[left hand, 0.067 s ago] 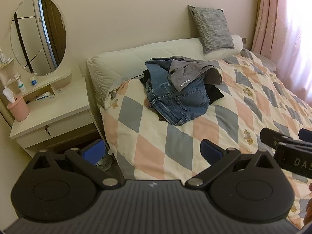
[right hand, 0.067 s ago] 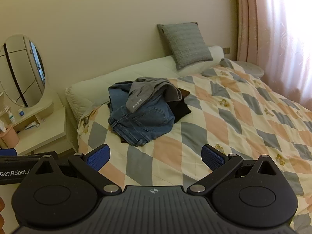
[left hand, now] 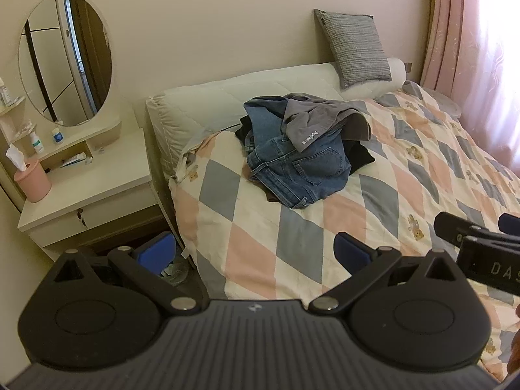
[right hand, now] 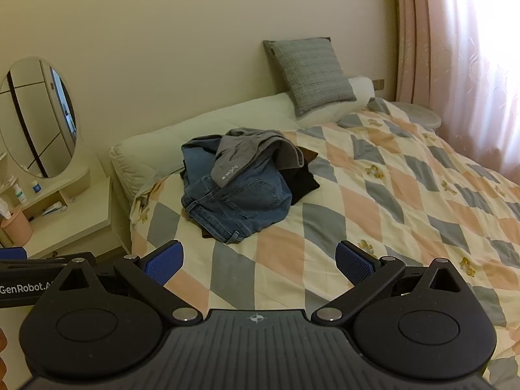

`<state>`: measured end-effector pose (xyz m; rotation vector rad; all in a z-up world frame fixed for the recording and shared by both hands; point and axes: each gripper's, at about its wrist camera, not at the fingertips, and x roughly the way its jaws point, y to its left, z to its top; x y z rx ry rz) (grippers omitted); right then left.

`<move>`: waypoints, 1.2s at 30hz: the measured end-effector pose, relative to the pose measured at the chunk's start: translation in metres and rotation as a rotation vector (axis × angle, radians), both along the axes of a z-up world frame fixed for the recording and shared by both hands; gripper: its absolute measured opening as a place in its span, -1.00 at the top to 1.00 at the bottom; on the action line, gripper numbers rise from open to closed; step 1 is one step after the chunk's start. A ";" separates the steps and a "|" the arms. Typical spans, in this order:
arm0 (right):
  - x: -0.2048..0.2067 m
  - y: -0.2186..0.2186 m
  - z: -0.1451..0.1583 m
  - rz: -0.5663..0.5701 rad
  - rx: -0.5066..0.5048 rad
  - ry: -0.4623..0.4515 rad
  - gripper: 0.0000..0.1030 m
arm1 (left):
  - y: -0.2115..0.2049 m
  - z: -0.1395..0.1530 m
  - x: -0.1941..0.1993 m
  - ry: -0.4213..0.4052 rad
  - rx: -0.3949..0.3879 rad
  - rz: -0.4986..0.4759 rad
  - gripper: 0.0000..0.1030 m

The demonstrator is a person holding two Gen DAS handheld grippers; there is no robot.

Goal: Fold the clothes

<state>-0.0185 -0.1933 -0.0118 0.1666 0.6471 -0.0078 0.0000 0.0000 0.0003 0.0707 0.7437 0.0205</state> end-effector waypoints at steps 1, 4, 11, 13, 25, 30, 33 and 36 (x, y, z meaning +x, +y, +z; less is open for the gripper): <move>0.000 -0.001 0.000 0.001 0.002 -0.001 -0.99 | 0.000 0.000 0.000 -0.001 0.000 0.000 -0.99; -0.001 -0.002 0.001 0.003 0.005 -0.003 -0.99 | 0.004 0.001 -0.001 -0.001 -0.007 0.002 -0.99; -0.002 0.010 0.001 0.014 -0.001 -0.012 -0.99 | 0.010 0.002 0.000 0.004 -0.011 0.005 -0.99; -0.003 0.009 0.003 0.017 0.001 -0.011 -0.99 | 0.005 0.004 -0.005 0.000 -0.003 0.010 -0.99; -0.004 -0.003 0.001 0.011 0.004 -0.008 -0.99 | 0.000 0.002 -0.004 0.025 -0.018 -0.019 -0.99; -0.005 -0.008 0.001 0.012 0.005 -0.010 -0.99 | -0.003 0.000 -0.005 0.044 -0.032 -0.031 -0.99; -0.006 -0.012 0.001 0.017 0.006 -0.013 -0.99 | -0.005 -0.001 -0.007 0.051 -0.035 -0.035 -0.99; -0.006 -0.016 0.001 0.024 0.009 -0.016 -0.99 | -0.009 -0.002 -0.009 0.058 -0.038 -0.038 -0.99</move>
